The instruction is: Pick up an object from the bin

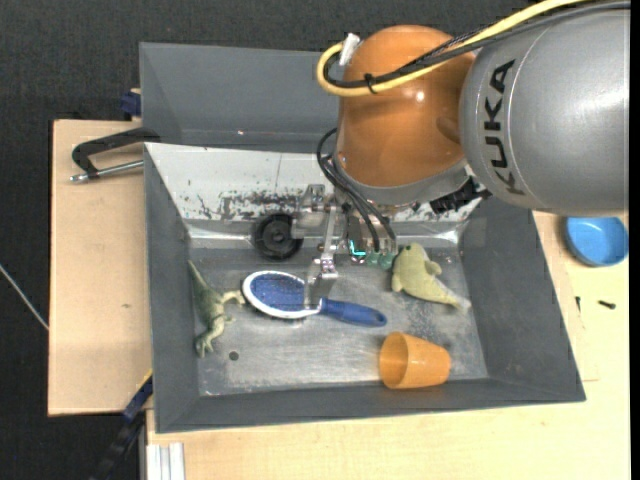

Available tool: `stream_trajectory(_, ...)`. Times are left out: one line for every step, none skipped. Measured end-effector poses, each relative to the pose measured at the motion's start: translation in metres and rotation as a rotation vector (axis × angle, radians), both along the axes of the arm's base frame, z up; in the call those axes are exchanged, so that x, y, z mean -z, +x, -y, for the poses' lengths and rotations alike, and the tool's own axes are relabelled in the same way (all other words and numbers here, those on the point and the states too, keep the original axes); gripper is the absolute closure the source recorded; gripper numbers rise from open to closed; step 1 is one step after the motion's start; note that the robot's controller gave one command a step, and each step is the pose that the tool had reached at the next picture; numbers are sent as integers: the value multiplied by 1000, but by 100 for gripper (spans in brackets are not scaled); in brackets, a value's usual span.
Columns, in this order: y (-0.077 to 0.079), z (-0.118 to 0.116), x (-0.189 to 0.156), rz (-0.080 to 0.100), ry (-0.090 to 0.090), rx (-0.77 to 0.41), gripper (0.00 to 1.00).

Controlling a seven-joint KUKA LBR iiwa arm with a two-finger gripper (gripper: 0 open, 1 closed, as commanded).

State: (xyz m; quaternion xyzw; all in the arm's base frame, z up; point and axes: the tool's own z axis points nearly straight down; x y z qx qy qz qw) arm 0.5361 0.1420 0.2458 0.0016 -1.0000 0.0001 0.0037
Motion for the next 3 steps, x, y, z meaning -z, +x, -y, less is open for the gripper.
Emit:
stream_trajectory(12,-30,174,19,6,-443,0)
stream_trajectory(13,-29,171,21,6,-442,100)
stream_trajectory(41,-36,8,22,4,-494,100)
